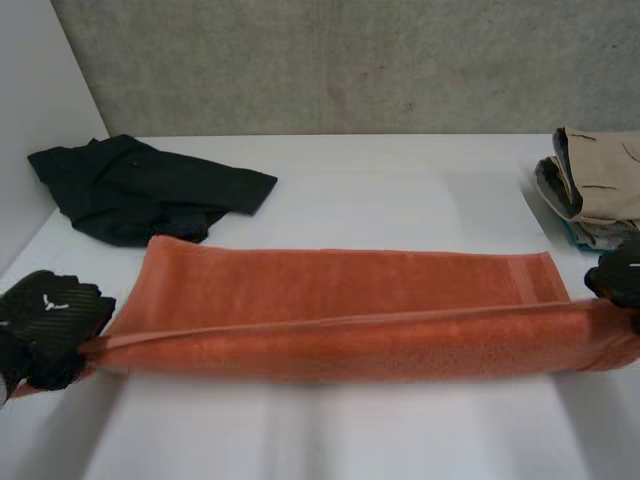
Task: Fold the laundry.
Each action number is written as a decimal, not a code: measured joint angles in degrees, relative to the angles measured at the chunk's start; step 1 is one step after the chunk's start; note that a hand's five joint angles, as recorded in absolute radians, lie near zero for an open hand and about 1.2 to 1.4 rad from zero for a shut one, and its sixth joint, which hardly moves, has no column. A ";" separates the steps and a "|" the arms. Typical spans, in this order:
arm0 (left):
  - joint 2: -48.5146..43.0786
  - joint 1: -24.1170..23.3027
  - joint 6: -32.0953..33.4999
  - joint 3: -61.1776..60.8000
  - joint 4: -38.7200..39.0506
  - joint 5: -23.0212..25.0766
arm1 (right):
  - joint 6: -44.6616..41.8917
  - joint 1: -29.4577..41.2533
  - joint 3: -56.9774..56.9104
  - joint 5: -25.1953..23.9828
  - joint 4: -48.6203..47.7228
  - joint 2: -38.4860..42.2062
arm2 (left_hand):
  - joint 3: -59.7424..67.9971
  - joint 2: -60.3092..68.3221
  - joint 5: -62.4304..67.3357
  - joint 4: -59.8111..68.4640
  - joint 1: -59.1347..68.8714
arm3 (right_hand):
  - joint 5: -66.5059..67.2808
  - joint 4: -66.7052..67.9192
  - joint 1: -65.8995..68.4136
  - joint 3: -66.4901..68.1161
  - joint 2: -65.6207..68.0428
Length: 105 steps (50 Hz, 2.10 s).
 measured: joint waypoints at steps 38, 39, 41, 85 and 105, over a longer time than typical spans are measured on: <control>-60.48 -23.60 -5.56 52.12 25.85 -13.77 | 12.73 16.73 -28.33 20.72 -28.68 41.08 | -56.03 -56.46 -53.21 -57.16 -55.54 | -54.78 -56.61 -52.08 -56.20 -55.24; -60.20 -23.93 -5.76 51.95 25.80 -13.83 | 13.65 17.13 -27.78 21.19 -28.44 40.37 | -56.03 -56.49 -53.21 -57.16 -55.54 | -54.78 -56.61 -52.08 -56.20 -55.24; -59.38 -24.22 -6.04 51.35 25.66 -13.89 | 14.99 17.45 -26.62 21.51 -28.06 38.98 | -56.03 -56.49 -53.21 -57.16 -55.54 | -54.78 -56.61 -52.08 -56.20 -55.24; -33.56 -22.51 -17.88 20.69 30.86 -9.03 | 23.77 -3.10 8.84 -1.44 -36.76 23.20 | -56.01 -56.49 -53.21 -57.16 -55.54 | -1.43 -0.43 -1.63 -0.41 0.20; -25.75 -20.62 -19.01 16.32 30.88 -9.10 | 1.62 -5.86 3.02 -0.17 -38.74 12.98 | -56.01 -56.49 -53.21 -57.16 -55.54 | -0.39 -0.04 -1.63 -0.04 0.20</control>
